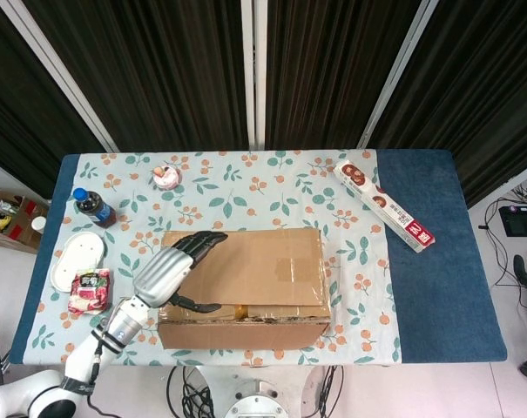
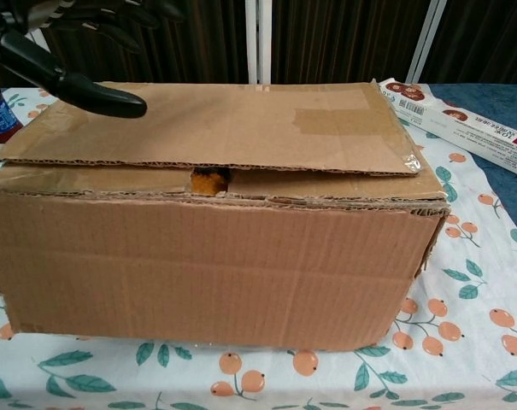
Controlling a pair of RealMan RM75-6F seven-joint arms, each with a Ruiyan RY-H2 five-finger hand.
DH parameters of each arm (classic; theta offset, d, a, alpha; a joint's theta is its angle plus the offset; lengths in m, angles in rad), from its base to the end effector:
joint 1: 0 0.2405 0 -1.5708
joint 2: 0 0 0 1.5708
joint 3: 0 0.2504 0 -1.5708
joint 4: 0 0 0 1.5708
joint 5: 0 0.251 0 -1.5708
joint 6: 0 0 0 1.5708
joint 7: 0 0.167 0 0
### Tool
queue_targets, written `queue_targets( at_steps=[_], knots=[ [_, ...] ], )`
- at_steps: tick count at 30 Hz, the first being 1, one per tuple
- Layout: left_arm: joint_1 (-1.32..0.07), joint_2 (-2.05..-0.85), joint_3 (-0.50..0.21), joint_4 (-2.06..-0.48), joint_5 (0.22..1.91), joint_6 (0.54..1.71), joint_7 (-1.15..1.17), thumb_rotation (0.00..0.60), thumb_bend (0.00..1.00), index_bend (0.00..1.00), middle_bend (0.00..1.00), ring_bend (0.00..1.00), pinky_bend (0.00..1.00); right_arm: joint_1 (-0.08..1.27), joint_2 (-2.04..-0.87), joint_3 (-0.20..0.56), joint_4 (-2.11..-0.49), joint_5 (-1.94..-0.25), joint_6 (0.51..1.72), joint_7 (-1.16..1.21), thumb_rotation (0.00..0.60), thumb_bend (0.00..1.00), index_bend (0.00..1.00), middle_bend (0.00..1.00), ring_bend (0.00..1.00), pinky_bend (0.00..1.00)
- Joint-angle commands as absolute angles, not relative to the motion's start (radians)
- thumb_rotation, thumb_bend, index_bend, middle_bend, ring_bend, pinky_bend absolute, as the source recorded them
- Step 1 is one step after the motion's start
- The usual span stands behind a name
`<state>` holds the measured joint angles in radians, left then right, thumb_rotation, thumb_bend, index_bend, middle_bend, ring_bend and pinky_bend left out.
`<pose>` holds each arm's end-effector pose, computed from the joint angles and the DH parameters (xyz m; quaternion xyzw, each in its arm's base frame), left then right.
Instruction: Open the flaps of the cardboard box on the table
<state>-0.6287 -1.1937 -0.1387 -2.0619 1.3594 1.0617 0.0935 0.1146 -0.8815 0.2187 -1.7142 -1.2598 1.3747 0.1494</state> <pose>-0.0675 0.2762 0.0201 -0.7145 -0.4299 -0.4873 0.2592 -0.3305 -0.2541 0.2148 0.5053 -0.4119 0.4084 0.6389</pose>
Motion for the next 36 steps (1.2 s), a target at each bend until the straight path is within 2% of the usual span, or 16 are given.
queue_targets(
  at_steps=[1, 10, 17, 22, 26, 30, 36],
  knots=[
    [-0.656, -1.244, -0.145, -2.042, 1.325, 1.044, 0.159, 0.426, 0.07, 0.00, 0.06, 0.07, 0.17, 0.117, -0.879, 0.223, -1.714, -1.256, 1.375, 0.149, 0.600, 0.34, 0.00, 0.00, 0.00, 0.00],
    [-0.697, -1.351, -0.151, -1.992, 1.276, 1.041, 0.276, 0.466, 0.07, 0.00, 0.06, 0.07, 0.17, 0.113, -0.878, 0.216, -1.715, -1.262, 1.382, 0.158, 0.600, 0.34, 0.00, 0.00, 0.00, 0.00],
    [-0.712, -1.383, -0.160, -1.980, 1.247, 1.044, 0.303, 0.475, 0.07, 0.00, 0.06, 0.06, 0.17, 0.105, -0.875, 0.211, -1.696, -1.259, 1.382, 0.177, 0.600, 0.34, 0.00, 0.00, 0.00, 0.00],
    [-0.724, -1.389, -0.160, -1.973, 1.233, 1.026, 0.300, 0.510, 0.07, 0.00, 0.04, 0.06, 0.17, 0.103, -0.871, 0.210, -1.692, -1.262, 1.382, 0.194, 0.600, 0.34, 0.00, 0.00, 0.00, 0.00],
    [-0.724, -1.395, -0.151, -1.969, 1.264, 1.048, 0.331, 0.514, 0.07, 0.00, 0.03, 0.06, 0.17, 0.103, -0.871, 0.208, -1.684, -1.260, 1.375, 0.203, 0.600, 0.34, 0.00, 0.00, 0.00, 0.00],
    [-0.719, -1.406, -0.142, -1.963, 1.282, 1.069, 0.354, 0.560, 0.07, 0.00, 0.03, 0.06, 0.17, 0.105, -0.873, 0.206, -1.678, -1.261, 1.369, 0.210, 0.600, 0.34, 0.00, 0.00, 0.00, 0.00],
    [-0.715, -1.439, -0.127, -1.940, 1.297, 1.098, 0.412, 0.589, 0.07, 0.00, 0.03, 0.06, 0.17, 0.105, -0.877, 0.203, -1.675, -1.269, 1.369, 0.219, 0.600, 0.34, 0.00, 0.00, 0.00, 0.00]
  ],
)
